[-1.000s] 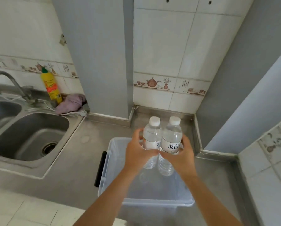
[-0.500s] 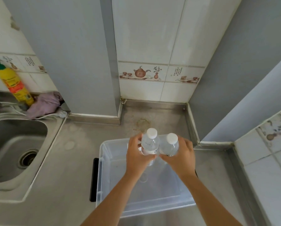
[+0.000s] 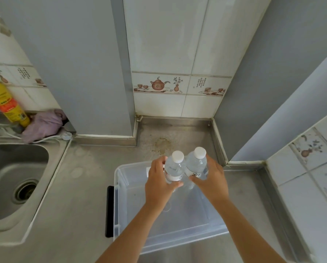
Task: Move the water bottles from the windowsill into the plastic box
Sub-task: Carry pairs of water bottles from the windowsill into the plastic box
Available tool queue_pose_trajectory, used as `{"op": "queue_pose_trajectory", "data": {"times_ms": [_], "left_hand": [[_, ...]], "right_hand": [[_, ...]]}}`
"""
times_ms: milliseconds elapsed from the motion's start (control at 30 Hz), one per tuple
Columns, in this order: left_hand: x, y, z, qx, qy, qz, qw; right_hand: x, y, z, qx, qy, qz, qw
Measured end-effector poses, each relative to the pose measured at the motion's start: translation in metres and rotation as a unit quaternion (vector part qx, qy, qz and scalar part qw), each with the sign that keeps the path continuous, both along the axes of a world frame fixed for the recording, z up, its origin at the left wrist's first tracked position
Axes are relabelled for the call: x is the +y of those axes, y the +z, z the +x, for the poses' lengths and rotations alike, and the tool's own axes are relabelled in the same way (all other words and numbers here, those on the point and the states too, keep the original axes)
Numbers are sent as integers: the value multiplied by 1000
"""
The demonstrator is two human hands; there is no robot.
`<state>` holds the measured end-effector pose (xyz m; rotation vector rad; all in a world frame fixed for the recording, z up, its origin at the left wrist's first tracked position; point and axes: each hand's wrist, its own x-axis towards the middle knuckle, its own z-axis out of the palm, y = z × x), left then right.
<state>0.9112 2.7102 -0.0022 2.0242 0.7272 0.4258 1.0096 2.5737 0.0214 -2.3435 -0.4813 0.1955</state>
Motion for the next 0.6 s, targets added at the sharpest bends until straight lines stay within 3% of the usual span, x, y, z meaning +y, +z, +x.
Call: {"op": "queue_pose_trajectory", "data": {"times_ms": [200,333,433,600], "left_hand": [[1,12,-7,-24,2,13,1000],[-13,31,-22,-93,12,103,990],[-37,47,-34,-109,-45,181,976],[-71,61,-55,-57,-166,269,947]], "right_hand": [[-20,17,-15,-40,17,-14,999],[-39,32,-37,-111,5,-49,993],[-60,42,-58,-161,5,-109,981],[-111,57,-93,-199,-62,-168,963]]}}
